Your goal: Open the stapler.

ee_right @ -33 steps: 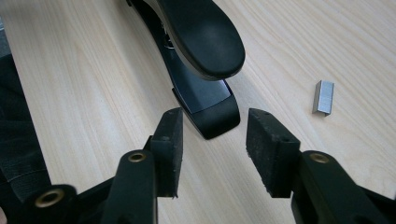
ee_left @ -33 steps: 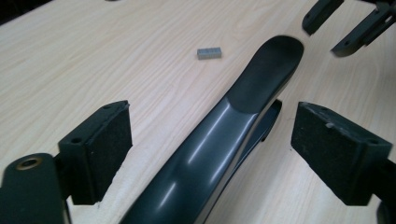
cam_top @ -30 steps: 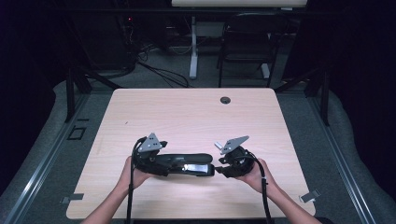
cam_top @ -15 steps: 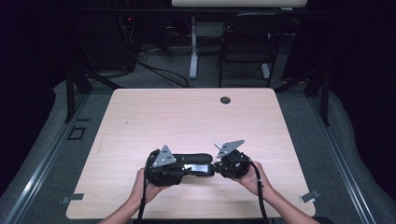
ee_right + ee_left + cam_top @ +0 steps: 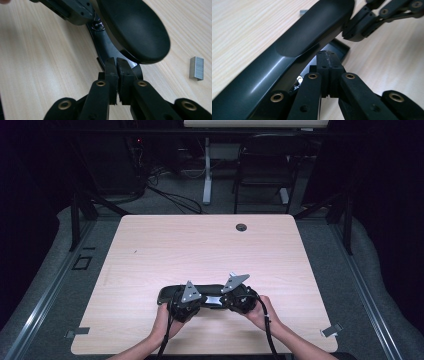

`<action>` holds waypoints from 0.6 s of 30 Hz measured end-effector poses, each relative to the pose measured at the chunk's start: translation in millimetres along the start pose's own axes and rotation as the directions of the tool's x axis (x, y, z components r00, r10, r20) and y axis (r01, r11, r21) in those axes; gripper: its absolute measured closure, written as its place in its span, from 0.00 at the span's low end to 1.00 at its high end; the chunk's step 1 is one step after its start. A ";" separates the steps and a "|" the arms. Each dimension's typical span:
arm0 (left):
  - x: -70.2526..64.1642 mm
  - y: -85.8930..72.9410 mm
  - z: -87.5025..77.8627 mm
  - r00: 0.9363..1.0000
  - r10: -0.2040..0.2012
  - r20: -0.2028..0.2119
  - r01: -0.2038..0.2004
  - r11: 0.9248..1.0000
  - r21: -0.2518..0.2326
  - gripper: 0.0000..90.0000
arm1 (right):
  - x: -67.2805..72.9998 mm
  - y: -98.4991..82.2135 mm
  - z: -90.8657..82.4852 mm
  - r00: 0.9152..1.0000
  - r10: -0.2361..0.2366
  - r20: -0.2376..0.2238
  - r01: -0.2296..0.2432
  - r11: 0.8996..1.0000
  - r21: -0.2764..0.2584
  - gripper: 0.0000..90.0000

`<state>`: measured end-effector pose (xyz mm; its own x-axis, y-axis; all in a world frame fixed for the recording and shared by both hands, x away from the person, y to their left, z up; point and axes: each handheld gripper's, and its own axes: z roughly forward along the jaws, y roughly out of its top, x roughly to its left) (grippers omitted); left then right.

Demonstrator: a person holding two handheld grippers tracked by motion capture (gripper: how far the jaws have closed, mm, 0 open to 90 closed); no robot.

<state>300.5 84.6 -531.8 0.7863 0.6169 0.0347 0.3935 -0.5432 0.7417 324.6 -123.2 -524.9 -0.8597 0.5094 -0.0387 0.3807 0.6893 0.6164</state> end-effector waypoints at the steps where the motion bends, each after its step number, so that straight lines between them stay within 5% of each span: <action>1: 0.6 -1.7 2.4 1.000 -0.001 -0.004 0.001 1.000 0.008 1.00 | 0.9 -0.6 2.9 1.000 0.006 0.003 -0.006 1.000 -0.006 0.99; 9: 0.2 -11.9 18.3 0.998 -0.056 -0.039 0.057 0.998 0.029 1.00 | -1.4 -3.3 21.8 0.999 -0.012 0.041 0.011 1.000 0.026 1.00; 18: -4.4 -12.6 19.7 0.995 -0.044 -0.092 0.042 0.999 -0.018 1.00 | -2.3 -6.4 30.3 0.997 -0.014 0.074 0.012 0.999 0.035 1.00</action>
<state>301.5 77.5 -554.5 0.7212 0.6898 0.0638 0.4176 -0.5064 0.7544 334.5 -113.2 -552.6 -0.8374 0.5363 -0.1057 0.3822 0.7127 0.5881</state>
